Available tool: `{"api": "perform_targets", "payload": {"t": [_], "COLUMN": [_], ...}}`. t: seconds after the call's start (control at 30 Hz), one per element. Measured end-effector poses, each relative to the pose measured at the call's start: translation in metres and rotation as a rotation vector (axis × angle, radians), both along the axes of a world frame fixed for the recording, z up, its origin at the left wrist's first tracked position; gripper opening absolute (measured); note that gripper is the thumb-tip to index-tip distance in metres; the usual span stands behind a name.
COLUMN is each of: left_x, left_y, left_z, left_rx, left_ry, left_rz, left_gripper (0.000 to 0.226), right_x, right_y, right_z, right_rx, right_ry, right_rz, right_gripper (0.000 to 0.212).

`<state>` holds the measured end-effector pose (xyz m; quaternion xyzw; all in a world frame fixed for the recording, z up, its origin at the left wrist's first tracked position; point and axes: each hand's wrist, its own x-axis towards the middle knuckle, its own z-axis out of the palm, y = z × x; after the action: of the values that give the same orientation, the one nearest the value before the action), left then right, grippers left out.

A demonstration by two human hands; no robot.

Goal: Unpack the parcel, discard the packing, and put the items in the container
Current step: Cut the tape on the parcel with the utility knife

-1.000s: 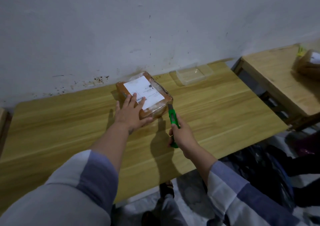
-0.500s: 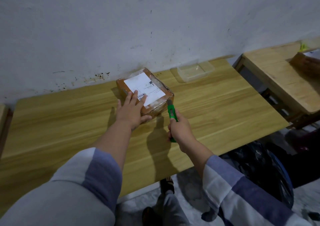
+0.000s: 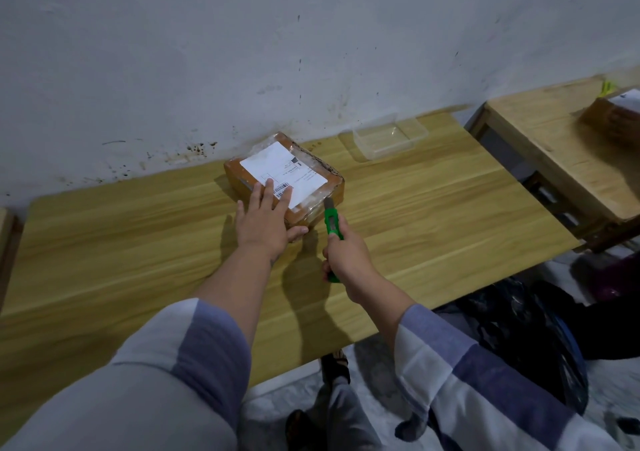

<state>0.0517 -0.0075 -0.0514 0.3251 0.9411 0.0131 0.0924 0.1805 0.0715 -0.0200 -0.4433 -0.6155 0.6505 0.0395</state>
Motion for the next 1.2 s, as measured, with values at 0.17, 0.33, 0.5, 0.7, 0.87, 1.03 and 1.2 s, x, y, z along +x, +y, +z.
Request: {"api": "perform_targets", "payload": {"t": [0.17, 0.33, 0.5, 0.7, 0.87, 1.03, 1.2], "left_x": [0.002, 0.003, 0.002, 0.004, 0.005, 0.003, 0.001], "left_y": [0.0, -0.002, -0.002, -0.002, -0.004, -0.005, -0.006], "left_z": [-0.001, -0.003, -0.002, 0.0, 0.002, 0.002, 0.003], "left_rx": [-0.006, 0.0, 0.011, -0.005, 0.007, 0.016, 0.021], "left_ry": [0.021, 0.025, 0.04, 0.049, 0.032, 0.021, 0.018], "left_rz": [0.008, 0.005, -0.002, -0.003, -0.009, -0.006, -0.013], "left_gripper": [0.086, 0.085, 0.085, 0.078, 0.078, 0.078, 0.08], "right_x": [0.003, 0.005, 0.008, 0.009, 0.005, 0.013, 0.016], "right_y": [-0.005, -0.008, -0.01, -0.026, -0.023, -0.024, -0.027], "right_z": [0.006, 0.012, 0.015, 0.015, 0.015, 0.015, 0.015], "right_rx": [-0.095, -0.138, -0.17, -0.18, -0.196, -0.183, -0.184], "right_ry": [0.042, 0.044, 0.055, 0.052, 0.04, 0.03, 0.038], "right_rz": [-0.023, -0.03, -0.042, -0.021, -0.039, -0.003, 0.012], "right_gripper": [0.052, 0.053, 0.051, 0.05, 0.051, 0.053, 0.051]}}
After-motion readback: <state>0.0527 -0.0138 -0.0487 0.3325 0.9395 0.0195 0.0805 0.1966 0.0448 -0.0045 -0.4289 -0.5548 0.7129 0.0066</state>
